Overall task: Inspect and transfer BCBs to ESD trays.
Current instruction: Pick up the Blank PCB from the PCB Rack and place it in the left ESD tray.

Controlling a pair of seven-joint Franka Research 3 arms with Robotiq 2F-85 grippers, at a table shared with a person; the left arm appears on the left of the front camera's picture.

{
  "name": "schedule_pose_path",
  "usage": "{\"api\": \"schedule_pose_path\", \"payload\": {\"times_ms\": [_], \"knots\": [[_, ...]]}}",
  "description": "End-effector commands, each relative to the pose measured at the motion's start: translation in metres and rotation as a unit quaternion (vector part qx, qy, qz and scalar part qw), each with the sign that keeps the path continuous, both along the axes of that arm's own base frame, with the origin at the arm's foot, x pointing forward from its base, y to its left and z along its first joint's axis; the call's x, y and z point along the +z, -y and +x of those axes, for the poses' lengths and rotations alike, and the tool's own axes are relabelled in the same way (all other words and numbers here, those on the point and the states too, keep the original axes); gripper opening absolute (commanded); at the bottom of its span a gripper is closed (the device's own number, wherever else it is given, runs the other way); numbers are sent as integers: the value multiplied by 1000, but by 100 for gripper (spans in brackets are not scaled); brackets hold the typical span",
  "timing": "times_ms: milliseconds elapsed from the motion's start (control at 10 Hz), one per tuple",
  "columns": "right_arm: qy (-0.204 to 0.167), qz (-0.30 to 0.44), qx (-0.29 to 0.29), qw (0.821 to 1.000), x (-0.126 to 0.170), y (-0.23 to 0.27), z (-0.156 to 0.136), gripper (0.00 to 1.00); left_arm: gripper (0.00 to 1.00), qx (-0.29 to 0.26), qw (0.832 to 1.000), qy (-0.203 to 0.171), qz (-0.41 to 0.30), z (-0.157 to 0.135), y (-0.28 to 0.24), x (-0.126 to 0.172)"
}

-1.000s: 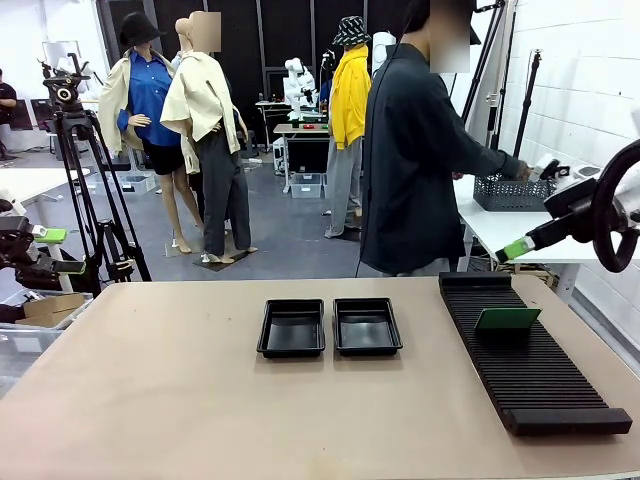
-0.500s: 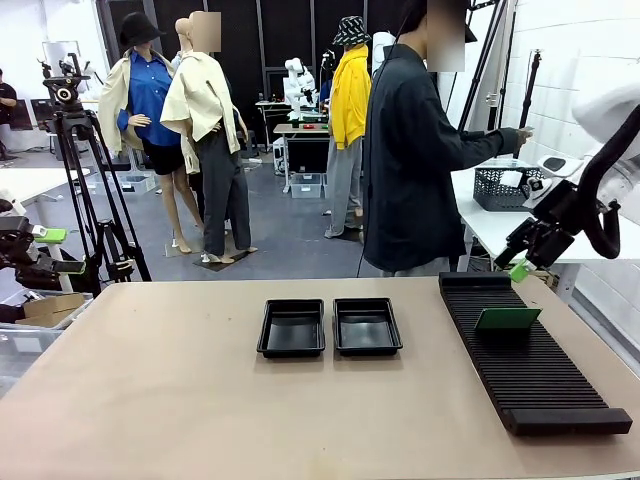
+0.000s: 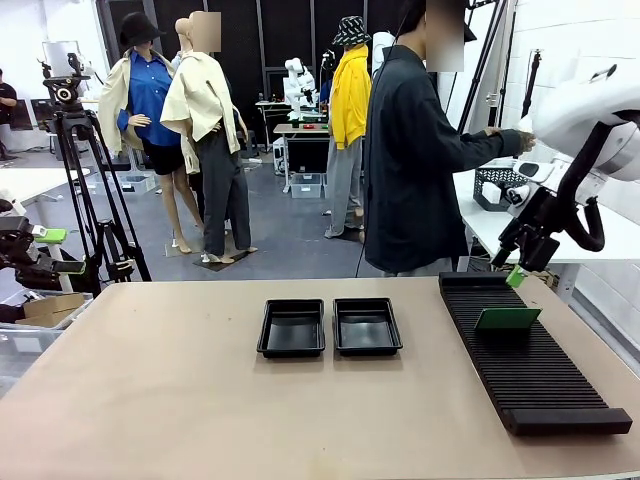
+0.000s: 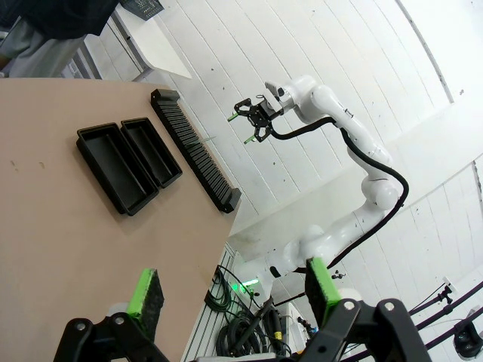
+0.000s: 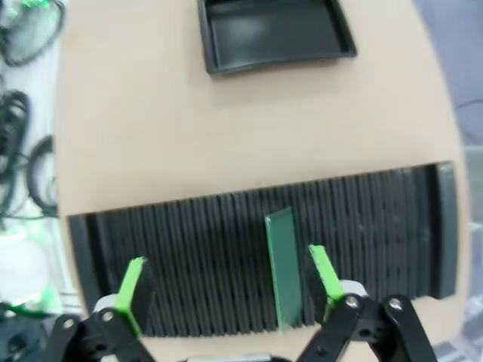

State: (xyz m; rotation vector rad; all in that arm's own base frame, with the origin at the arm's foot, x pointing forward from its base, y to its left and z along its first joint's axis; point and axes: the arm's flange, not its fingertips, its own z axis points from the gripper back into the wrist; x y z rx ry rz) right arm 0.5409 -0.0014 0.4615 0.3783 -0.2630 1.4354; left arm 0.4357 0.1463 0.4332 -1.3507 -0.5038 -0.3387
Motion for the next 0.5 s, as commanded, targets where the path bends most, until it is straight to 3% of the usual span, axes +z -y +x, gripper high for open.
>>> {"api": "schedule_pose_path", "payload": {"times_ms": [0, 400], "knots": [[-5, -46, -2, 999, 4, -8, 16, 100, 100, 2, 1000, -2, -2, -1, -1, 1], [15, -91, -13, 996, -5, -9, 46, 100, 100, 2, 1000, -2, -2, -1, -1, 1]]}}
